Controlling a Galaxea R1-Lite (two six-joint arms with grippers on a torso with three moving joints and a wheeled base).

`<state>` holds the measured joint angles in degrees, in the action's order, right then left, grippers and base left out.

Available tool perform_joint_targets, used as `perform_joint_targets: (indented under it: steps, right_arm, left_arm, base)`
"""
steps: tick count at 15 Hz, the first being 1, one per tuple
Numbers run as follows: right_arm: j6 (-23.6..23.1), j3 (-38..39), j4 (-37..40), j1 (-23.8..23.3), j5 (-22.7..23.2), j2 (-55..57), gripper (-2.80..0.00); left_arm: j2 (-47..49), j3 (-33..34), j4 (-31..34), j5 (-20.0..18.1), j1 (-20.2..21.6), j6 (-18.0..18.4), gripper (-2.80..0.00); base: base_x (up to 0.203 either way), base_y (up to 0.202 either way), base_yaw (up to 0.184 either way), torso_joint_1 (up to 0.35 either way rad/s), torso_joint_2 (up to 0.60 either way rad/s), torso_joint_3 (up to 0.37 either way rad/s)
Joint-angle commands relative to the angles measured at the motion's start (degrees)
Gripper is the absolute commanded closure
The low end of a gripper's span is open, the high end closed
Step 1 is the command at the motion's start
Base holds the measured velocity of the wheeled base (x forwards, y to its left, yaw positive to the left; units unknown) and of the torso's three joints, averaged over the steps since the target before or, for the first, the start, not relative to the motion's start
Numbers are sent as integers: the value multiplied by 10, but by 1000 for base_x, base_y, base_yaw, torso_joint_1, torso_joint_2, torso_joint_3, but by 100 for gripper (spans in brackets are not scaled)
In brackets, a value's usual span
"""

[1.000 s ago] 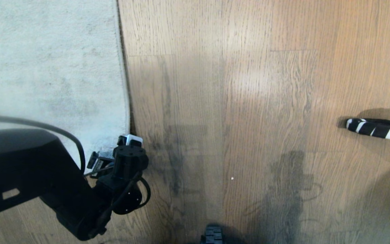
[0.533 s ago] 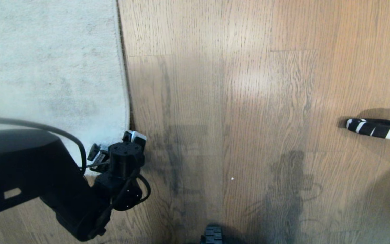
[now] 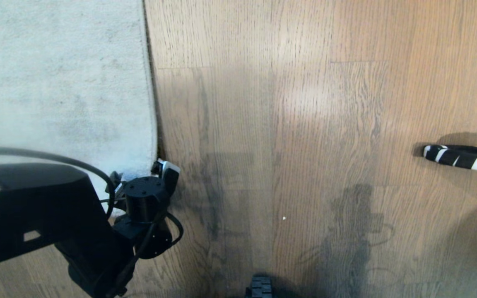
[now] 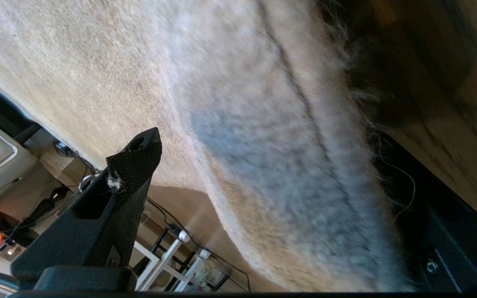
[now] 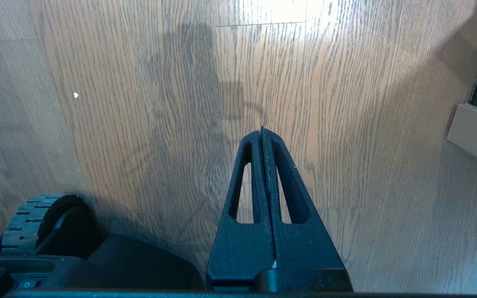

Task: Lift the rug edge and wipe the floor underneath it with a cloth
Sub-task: Lift up the carpet

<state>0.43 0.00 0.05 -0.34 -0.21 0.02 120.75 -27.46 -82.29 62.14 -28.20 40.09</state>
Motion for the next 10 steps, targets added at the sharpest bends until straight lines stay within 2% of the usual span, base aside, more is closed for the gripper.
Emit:
perform_joint_targets:
  steps: [1,3,4,10]
  right_arm:
    - [0,0,0,0,0,0,0]
    - [0,0,0,0,0,0,0]
    - [0,0,0,0,0,0,0]
    - [0,0,0,0,0,0,0]
  left_arm:
    - [5,12,-4,3,-1,2,-280]
    - [12,18,-7,3,0,0,-280]
    - [12,18,-15,3,0,1,0]
    - [9,17,-21,3,0,0,0]
  base:
    - [0,0,0,0,0,0]
    - [0,0,0,0,0,0]
    - [0,0,0,0,0,0]
    - [0,0,0,0,0,0]
